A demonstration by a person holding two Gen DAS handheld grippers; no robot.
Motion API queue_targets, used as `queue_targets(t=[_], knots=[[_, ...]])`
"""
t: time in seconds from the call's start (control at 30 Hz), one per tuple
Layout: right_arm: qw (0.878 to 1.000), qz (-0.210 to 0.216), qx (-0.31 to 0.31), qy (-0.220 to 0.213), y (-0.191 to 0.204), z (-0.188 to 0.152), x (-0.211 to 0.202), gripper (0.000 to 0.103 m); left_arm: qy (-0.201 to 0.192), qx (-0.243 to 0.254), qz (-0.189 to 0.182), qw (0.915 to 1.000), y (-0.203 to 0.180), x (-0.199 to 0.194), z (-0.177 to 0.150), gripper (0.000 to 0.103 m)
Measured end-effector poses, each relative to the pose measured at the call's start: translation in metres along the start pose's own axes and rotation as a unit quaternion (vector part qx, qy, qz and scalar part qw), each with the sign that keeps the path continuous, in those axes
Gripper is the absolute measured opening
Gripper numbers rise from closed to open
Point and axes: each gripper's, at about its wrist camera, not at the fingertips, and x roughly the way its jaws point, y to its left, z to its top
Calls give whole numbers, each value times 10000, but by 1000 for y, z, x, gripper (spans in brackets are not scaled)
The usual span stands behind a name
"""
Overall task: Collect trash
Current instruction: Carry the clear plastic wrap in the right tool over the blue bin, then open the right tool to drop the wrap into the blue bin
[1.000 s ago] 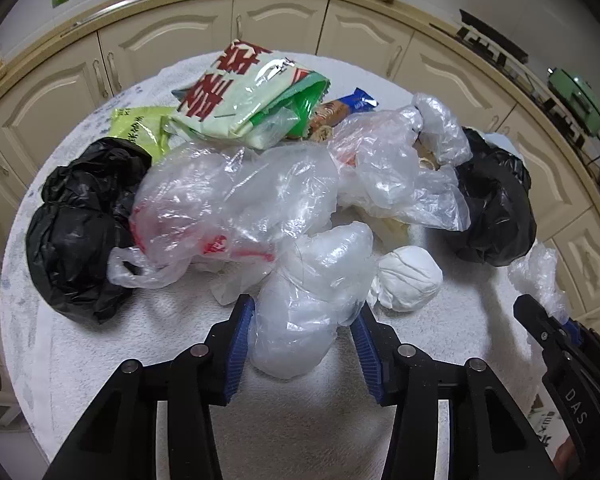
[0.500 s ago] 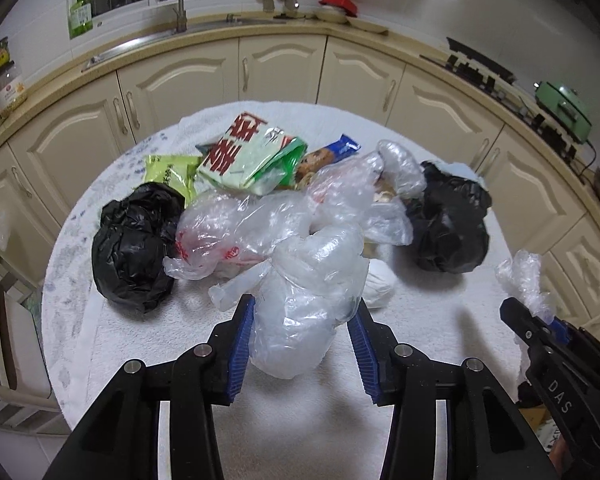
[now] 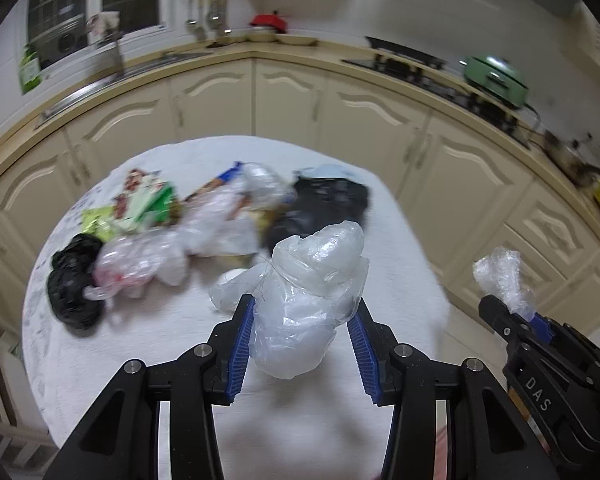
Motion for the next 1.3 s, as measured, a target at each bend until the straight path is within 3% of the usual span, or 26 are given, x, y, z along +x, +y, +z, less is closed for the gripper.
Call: queue_targets(t=[0.33, 0.57, 0.9, 0.97, 1.1, 1.3], knots=[[9934, -795, 821, -31, -95, -14, -22, 24, 329, 933, -692, 9927, -91, 37, 8, 42], [9830, -1311, 1276, 118, -155, -27, -24, 24, 831, 1499, -1112, 9789, -149, 95, 14, 42], [9691, -1647, 1757, 530, -220, -41, 0, 24, 1422, 1886, -1110, 9653, -209, 184, 36, 43], [9677, -1676, 1788, 583, -227, -41, 5, 24, 1454, 1913, -1093, 9645, -221, 196, 39, 48], [9659, -1704, 1824, 684, -235, -43, 15, 24, 1677, 1785, -1006, 9643, -229, 221, 48, 83], [9657, -1651, 1825, 834, -237, -41, 30, 24, 1726, 1624, -765, 9685, -227, 241, 58, 86]])
